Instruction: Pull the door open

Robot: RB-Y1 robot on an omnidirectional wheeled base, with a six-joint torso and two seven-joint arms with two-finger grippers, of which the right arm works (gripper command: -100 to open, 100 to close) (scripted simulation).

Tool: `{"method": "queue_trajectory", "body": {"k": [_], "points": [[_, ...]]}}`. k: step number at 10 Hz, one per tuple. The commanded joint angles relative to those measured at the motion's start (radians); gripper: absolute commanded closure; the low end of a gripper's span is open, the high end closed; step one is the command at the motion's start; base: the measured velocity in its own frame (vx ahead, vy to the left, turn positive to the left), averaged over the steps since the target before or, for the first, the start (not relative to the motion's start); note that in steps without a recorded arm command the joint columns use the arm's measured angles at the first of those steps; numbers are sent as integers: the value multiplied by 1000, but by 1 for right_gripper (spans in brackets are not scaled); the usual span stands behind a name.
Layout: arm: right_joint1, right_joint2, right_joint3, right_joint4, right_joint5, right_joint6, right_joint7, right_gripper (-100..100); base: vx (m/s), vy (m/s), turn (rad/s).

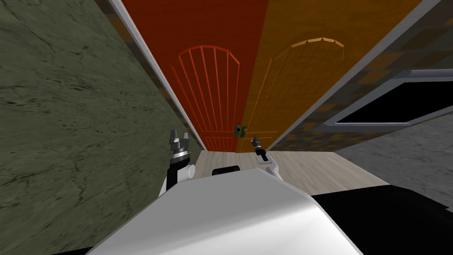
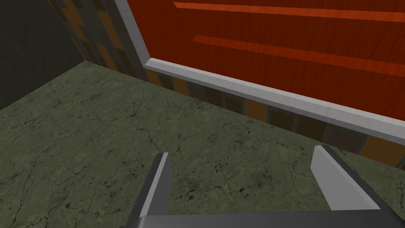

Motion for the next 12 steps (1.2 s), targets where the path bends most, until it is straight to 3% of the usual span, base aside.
{"method": "queue_trajectory", "body": {"k": [1,3,5,9,11,12], "points": [[10,-9,-31,15,-4,10,7,-100,-8,-93,-185],[11,-16,-57,32,-8,18,14,-100,99,-122,-82],[0,-11,-54,34,-8,18,17,-100,178,-56,39],[-44,15,-10,21,-1,9,20,-100,193,80,134],[-53,12,-15,40,-2,1,21,-100,111,75,32],[-53,12,-15,40,-2,1,21,100,0,0,0]]}}
